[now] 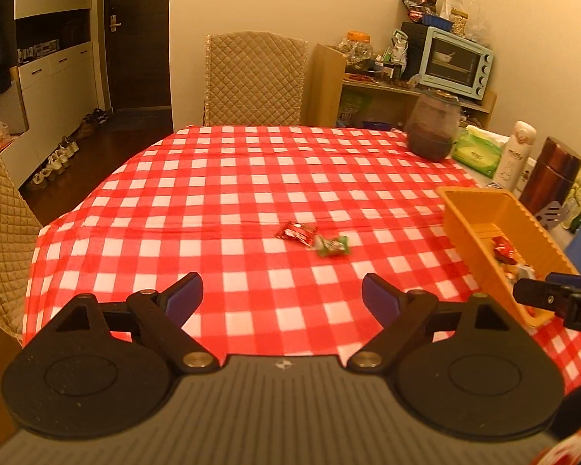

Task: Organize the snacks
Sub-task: 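Move both tools back toward the red packet and green candy, then grasp the green-wrapped candy with the right gripper while the left gripper grasps the red packet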

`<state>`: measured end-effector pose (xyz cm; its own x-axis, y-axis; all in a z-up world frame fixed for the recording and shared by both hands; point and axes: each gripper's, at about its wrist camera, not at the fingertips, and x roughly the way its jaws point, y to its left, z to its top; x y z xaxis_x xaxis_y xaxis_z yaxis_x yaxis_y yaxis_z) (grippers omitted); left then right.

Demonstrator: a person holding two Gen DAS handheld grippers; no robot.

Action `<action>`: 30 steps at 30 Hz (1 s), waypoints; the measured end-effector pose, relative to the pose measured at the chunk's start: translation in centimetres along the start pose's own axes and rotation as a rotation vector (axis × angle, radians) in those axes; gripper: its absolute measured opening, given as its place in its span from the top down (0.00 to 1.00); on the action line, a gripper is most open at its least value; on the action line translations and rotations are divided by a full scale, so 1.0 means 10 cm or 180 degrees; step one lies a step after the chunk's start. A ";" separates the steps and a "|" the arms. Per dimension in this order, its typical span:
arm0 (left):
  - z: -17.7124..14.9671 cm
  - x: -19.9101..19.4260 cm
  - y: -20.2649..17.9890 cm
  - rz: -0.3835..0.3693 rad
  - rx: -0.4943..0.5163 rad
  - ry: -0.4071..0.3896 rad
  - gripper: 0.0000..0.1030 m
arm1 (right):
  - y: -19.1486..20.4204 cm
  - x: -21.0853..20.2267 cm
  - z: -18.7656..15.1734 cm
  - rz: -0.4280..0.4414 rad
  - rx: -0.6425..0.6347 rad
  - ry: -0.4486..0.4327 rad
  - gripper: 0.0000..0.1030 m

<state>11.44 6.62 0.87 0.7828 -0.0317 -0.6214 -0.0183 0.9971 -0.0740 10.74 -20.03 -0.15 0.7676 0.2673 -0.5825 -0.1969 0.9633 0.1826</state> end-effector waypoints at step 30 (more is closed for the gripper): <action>0.28 1.71 0.61 0.0034 -0.0009 0.0144 0.14 | 0.62 2.24 0.15 0.0205 -0.0285 0.0138 0.40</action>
<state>26.47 12.34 -8.09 0.7536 -0.0243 -0.6569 -0.0282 0.9972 -0.0693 27.66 -8.15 -10.84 0.7250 0.3277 -0.6059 -0.3002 0.9420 0.1502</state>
